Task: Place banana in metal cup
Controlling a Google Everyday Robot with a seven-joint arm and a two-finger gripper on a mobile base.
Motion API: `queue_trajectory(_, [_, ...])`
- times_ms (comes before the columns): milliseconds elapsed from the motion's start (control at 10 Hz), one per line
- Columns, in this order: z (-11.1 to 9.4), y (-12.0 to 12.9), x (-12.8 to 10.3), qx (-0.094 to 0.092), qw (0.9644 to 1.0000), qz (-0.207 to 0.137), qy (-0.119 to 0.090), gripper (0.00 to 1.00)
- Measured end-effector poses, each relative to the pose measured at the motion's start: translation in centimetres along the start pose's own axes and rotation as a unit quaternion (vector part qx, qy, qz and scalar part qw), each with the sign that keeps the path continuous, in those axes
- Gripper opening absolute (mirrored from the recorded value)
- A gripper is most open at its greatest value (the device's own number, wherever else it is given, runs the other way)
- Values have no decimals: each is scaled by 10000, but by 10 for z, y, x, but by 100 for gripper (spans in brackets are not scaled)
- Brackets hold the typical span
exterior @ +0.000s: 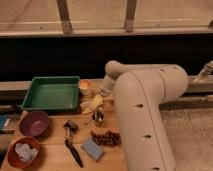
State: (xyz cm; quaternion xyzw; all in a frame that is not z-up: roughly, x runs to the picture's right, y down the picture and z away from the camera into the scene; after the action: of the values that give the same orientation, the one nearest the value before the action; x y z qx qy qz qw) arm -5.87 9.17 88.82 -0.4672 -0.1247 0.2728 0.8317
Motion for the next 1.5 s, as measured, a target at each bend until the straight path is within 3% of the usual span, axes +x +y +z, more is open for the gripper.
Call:
queue_trajectory(300, [23, 5, -16, -67, 9998, -177, 87, 78])
queue_trajectory(600, [41, 1, -10, -60, 9998, -177, 100, 78])
queue_trajectory(700, [44, -1, -6, 2, 9999, -139, 64, 74])
queue_trajectory(1300, [41, 0, -4, -10, 9999, -127, 106, 14])
queue_trajectory(1500, [38, 10, -10, 153, 9996, -228, -28, 0])
